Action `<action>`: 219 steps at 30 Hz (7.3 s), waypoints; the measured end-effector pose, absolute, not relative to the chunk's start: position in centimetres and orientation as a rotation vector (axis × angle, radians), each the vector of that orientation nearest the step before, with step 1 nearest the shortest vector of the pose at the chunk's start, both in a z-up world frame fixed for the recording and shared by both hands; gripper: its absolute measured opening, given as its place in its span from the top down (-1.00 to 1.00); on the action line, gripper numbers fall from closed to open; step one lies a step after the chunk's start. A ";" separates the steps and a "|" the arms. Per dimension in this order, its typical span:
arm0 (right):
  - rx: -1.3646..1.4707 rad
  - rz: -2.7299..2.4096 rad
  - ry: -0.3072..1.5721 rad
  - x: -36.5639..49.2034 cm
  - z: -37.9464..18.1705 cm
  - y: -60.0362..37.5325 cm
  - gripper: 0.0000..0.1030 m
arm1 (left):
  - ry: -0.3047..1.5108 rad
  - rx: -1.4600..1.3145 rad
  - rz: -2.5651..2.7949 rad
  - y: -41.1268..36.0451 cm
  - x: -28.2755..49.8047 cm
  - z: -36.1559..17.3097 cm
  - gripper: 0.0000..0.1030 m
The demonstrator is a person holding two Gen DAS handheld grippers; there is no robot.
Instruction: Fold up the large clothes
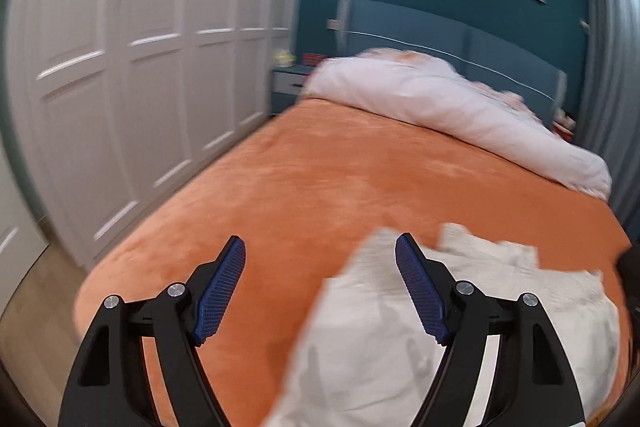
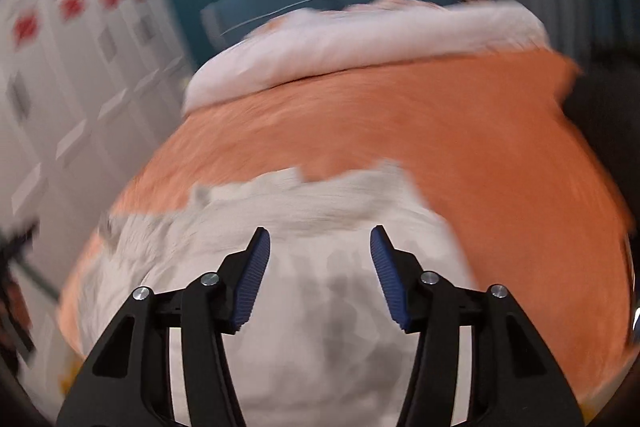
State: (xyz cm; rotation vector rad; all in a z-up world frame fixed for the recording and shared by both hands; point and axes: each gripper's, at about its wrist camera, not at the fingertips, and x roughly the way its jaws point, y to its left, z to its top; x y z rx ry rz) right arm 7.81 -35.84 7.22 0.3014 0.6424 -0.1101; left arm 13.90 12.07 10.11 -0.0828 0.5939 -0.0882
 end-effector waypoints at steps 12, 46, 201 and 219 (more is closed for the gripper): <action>0.118 -0.187 0.795 17.6 0.9 -35.2 0.36 | 0.821 0.023 -0.113 -1.4 21.8 -0.9 -0.47; 0.302 -0.201 0.895 20.9 -5.2 -39.0 0.34 | 0.905 0.034 -0.058 -3.2 26.6 -7.6 -0.66; 0.329 -0.315 0.861 17.4 -6.4 -41.6 0.91 | 0.955 -0.129 0.090 7.0 27.7 -10.0 -0.90; 0.182 -0.033 0.929 19.4 0.1 -24.5 0.67 | 0.969 -0.422 0.012 16.0 13.3 -3.4 -0.89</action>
